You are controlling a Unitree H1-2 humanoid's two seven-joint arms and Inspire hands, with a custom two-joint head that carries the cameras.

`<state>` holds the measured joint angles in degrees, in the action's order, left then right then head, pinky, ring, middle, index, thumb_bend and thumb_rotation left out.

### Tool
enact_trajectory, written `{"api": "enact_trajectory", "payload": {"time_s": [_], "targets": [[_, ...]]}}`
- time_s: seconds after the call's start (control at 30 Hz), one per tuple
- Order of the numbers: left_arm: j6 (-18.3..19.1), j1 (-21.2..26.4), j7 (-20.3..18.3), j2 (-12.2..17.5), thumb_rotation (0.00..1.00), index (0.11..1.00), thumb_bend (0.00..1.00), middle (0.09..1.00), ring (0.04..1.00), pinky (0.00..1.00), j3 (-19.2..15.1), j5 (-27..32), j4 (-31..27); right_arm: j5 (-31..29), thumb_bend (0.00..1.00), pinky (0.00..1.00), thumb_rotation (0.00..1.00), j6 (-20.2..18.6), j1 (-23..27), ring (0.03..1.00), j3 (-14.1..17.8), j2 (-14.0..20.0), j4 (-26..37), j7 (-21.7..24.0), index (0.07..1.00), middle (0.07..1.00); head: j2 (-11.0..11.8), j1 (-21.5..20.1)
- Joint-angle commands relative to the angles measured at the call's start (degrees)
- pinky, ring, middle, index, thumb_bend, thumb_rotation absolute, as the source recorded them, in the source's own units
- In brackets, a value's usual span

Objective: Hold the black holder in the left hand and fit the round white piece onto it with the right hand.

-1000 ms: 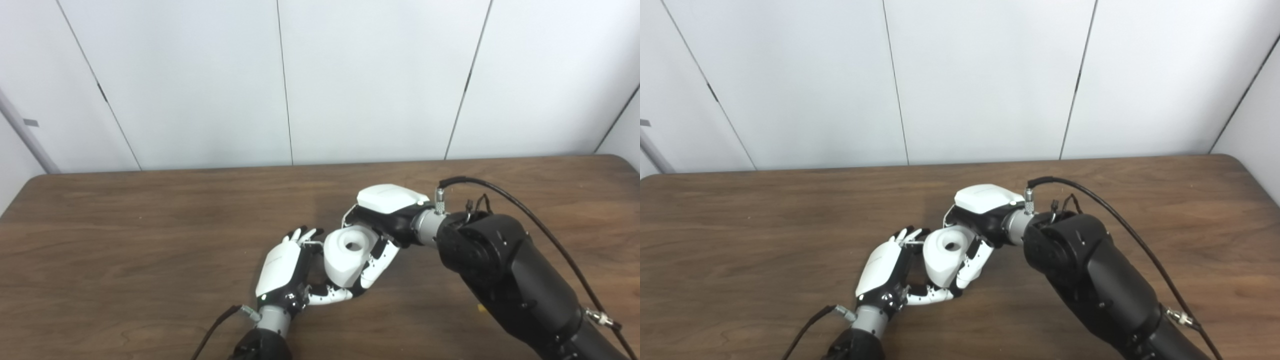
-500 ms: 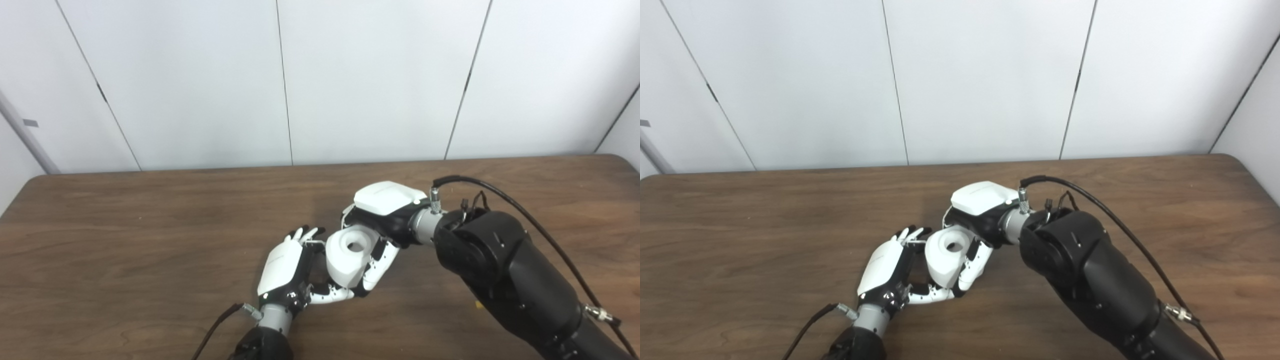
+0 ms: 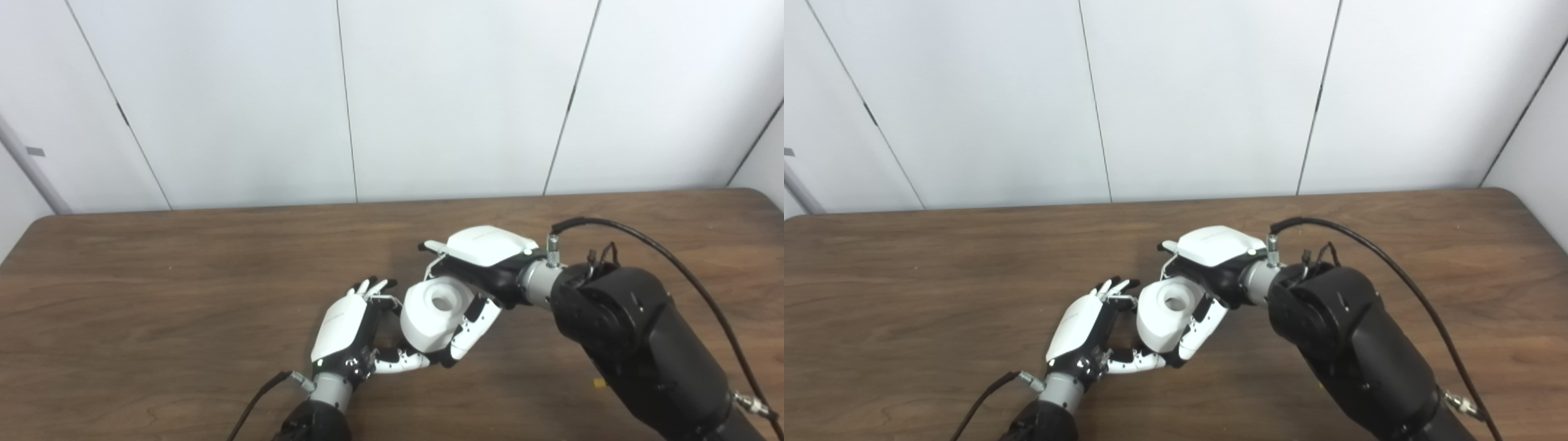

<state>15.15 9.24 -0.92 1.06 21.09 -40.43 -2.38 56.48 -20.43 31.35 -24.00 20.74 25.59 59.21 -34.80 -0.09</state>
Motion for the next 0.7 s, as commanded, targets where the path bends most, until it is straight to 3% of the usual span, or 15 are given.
{"api": "enact_trajectory", "payload": {"time_s": [0.0,0.37,0.67], "targets": [[0.97,-0.80,-1.25,0.35,0.05,0.479,0.52,0.916,1.000,1.00,-0.12,0.80,-0.29,-0.42,1.00,0.99,0.49,1.09,1.08,1.000,1.28,-0.51,1.61,-2.72,1.000,1.000,-0.02,0.08],[1.69,-1.50,-1.97,0.35,0.05,0.479,0.52,0.917,1.000,1.00,0.27,0.49,-1.61,-1.18,1.00,1.00,0.47,3.04,-2.18,1.000,2.13,-1.58,0.86,-7.96,1.000,1.000,-0.34,1.15],[2.24,-1.36,-2.09,0.05,0.05,0.479,0.52,0.920,1.000,1.00,0.29,0.56,-1.76,-0.96,1.00,1.00,0.48,3.58,-3.11,1.000,2.26,-2.32,-0.04,-9.34,1.000,1.000,-0.21,1.41]]}}
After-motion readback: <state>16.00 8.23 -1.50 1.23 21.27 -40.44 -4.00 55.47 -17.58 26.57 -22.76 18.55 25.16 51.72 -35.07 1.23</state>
